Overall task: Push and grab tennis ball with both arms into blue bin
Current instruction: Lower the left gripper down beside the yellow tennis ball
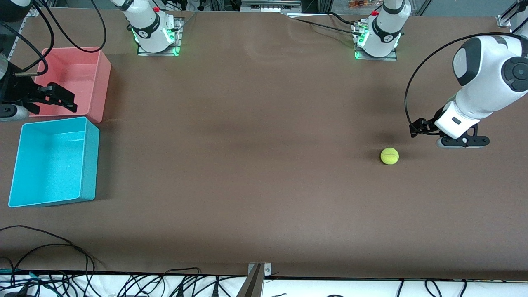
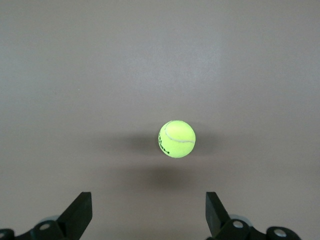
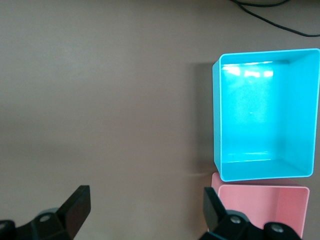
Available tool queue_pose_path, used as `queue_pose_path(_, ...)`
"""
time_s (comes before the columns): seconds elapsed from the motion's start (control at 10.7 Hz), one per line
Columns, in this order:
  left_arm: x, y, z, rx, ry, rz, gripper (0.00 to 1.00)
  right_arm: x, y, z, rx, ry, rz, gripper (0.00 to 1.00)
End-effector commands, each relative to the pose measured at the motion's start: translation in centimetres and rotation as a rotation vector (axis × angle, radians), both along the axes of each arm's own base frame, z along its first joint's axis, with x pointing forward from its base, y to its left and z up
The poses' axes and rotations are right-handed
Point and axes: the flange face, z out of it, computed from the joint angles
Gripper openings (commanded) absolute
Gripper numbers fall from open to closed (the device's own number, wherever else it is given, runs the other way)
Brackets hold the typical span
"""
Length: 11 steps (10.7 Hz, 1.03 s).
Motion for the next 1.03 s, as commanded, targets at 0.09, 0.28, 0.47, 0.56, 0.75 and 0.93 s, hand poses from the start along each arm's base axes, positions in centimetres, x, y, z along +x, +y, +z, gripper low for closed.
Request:
queue_pose_path(0.09, -2.5, 0.0, -3.7, -0.003, -0.084, -0.005, 1.0, -0.4, -0.2, 0.5, 0.007, -0.002, -0.009, 1.0)
queue_pose_path(0.28, -3.0, -0.1, -4.6, -0.003, -0.082, -0.008, 1.0, -0.4, -0.2, 0.4, 0.007, -0.002, -0.009, 1.0)
queue_pose_path(0.47, -3.5, -0.1, -5.1, 0.003, -0.062, -0.017, 0.55, -0.3, 0.0, 0.3, 0.009, -0.004, -0.006, 1.0)
queue_pose_path(0.56, -4.0, 0.0, -5.9, 0.01, -0.043, -0.034, 0.23, -0.3, 0.1, 0.3, 0.009, -0.004, -0.003, 1.0)
queue_pose_path(0.75, -4.5, -0.1, -6.4, 0.01, -0.02, -0.311, 0.0, -0.3, 0.1, 0.3, 0.009, -0.002, -0.001, 1.0)
queue_pose_path(0.93, -4.4, -0.1, -6.7, 0.008, -0.013, -0.473, 0.0, -0.3, 0.1, 0.2, 0.009, 0.002, -0.001, 1.0)
